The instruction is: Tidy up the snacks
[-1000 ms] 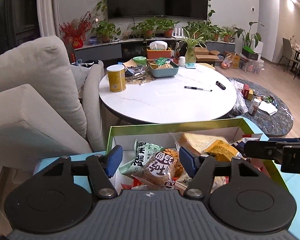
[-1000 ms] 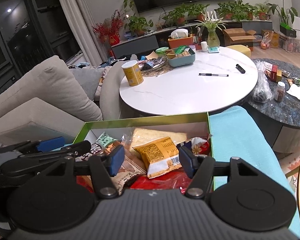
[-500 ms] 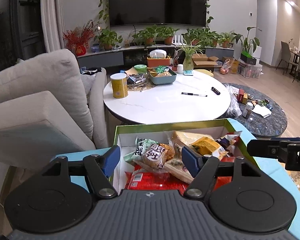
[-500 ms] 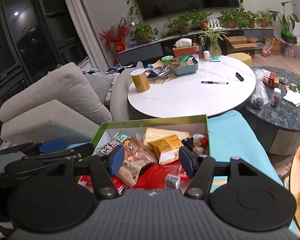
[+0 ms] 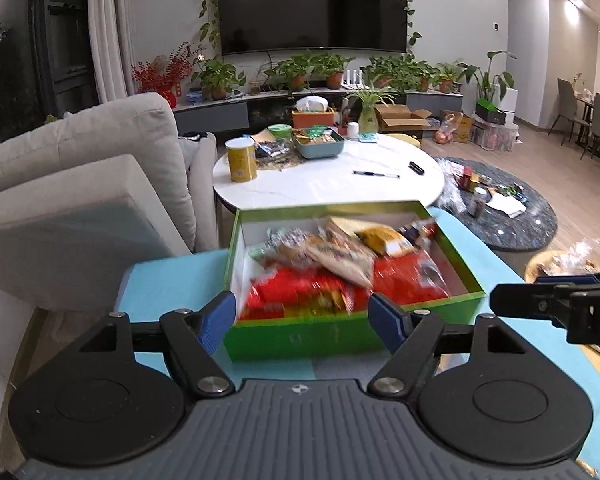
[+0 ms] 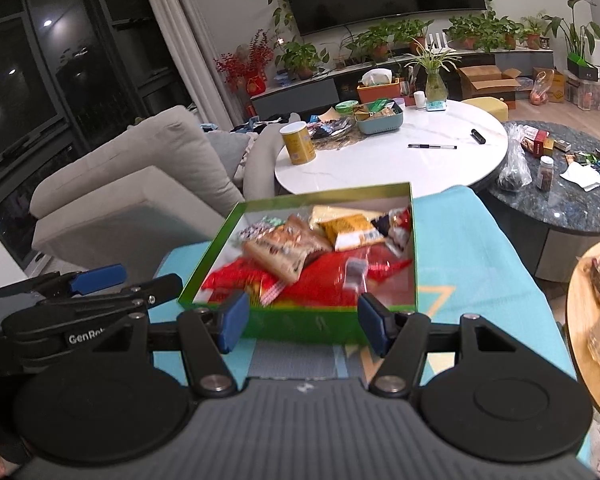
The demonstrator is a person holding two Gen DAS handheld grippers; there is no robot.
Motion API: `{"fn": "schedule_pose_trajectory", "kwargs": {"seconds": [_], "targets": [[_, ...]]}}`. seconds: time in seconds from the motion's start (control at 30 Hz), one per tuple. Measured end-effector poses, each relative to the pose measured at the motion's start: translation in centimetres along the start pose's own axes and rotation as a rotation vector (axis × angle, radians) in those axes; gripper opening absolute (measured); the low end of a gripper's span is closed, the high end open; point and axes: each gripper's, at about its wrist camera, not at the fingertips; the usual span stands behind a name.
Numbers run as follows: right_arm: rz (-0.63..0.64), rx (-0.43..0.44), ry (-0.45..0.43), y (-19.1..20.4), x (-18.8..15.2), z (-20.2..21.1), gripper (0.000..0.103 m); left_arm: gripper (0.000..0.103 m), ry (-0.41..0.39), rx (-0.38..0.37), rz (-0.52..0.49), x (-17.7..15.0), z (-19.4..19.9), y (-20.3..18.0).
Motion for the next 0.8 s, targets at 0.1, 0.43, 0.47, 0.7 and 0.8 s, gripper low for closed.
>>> {"fn": "schedule_pose_trajectory", "kwargs": {"seconds": [0.1,0.43,0.47,0.7,0.8], "targets": [[0.006,0.000,0.005,0.1,-1.0,1.0,0.086,0.071,0.006,-0.007,0.000,-1.2,1.3,-0.5],[0.014,-0.006,0.030,0.2,-5.0,4.0,0.086,0.072,0.008,-0.024,0.002,-4.7,5.7,-1.8],[0.017,-0.007,0.031,0.2,-5.4,4.3,0.086,0.072,0.009,-0.022,-0.001,-5.1,6.1,-2.0],[0.022,-0.027,0.032,0.0,-7.9,6.1,0.086,0.075,0.019,-0.019,-0.032,-7.5,8.3,-3.5],[0.024,-0.036,0.043,-0.5,-8.7,6.5,0.086,0.075,0.044,-0.025,-0.039,-8.7,8.8,-4.1]]}}
Point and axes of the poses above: each gripper's, at about its wrist camera, not at the fingertips, and z roughly against the way its jaws point, y to its left, x to its top, and after that the axes turned 4 degrees about x, right-handed
